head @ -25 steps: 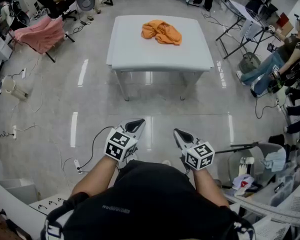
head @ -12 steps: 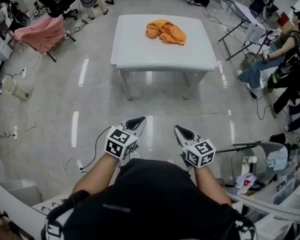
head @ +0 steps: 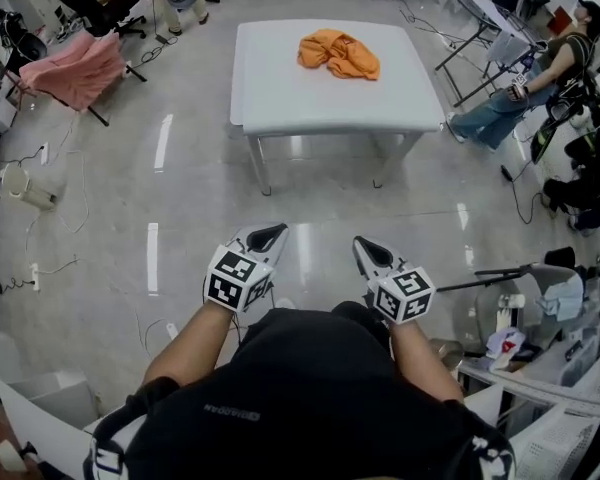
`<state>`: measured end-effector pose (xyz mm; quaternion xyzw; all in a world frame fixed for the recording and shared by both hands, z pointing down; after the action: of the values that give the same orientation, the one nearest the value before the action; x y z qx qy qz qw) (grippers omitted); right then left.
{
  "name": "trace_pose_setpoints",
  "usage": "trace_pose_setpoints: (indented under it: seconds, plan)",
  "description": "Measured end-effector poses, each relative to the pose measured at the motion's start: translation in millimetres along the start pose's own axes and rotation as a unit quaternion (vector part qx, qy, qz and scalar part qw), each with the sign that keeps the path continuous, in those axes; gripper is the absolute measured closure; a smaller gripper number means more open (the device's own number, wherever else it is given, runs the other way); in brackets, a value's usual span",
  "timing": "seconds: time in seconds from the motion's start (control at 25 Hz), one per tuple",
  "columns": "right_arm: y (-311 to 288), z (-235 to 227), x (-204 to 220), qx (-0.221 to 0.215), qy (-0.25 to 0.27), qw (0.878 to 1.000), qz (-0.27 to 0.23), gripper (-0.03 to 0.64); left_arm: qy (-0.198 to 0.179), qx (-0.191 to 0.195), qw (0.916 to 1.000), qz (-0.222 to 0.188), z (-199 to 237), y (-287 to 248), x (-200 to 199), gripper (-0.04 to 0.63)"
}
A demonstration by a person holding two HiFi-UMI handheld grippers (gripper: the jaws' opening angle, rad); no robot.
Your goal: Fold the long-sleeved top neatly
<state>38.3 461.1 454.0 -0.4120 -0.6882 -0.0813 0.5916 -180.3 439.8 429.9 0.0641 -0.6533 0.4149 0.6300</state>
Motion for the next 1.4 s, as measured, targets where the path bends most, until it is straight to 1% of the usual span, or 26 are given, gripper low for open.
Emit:
trace_pose_setpoints:
  seconds: [0.24,0.4,0.6,0.68,0.8,1.04,1.12,1.28,1.4]
  plan:
    - [-3,-1,0,0.014,-0.003,1.0,0.011,0.612,0.012,0.01,0.9999,-0.003,12,-5,0,0.589]
    - [-11,-17,-6,0.022,-0.014,1.0,0.006,0.612,0.014,0.014,0.9998,0.005,16,-20,-1,0.589]
    - [-20,-49,-12,0.019,-0.016,1.0,0.004,0.612,0.016,0.008,0.9998,0.009,21,-47,-9,0.589]
    - [-26,-64,-17,0.014,-0.016,1.0,0.003,0.612,0.016,0.002,0.9998,0.01,25,-59,-17,0.589]
    - [-35,-87,-38,0.003,-0.008,1.0,-0.004,0.612,0.014,-0.007,0.9999,0.006,30,-79,-37,0.589]
    - [-51,-147,-74,-0.016,0.012,1.0,-0.009,0.612,0.006,-0.024,0.9996,-0.014,34,-133,-81,0.589]
    - [-55,-167,-84,-0.023,0.013,1.0,-0.011,0.612,0.014,-0.028,0.9994,-0.017,34,-150,-92,0.589]
    - [-63,-196,-98,-0.04,0.019,0.999,-0.008,0.612,0.05,-0.032,0.9981,-0.018,36,-175,-104,0.589]
    - [-68,-218,-105,-0.046,0.016,0.999,-0.01,0.612,0.061,-0.045,0.997,-0.016,37,-194,-110,0.589]
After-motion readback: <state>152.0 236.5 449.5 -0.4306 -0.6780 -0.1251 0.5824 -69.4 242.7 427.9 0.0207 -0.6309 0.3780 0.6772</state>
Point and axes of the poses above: the fingertips, and each gripper's own axes: y backward along the fingers, z to its left, x out of its underside, the point moved 6 cm from there along y, backward along the fingers, and after that the axes turned 4 degrees about -x, right-handed, at the moved point
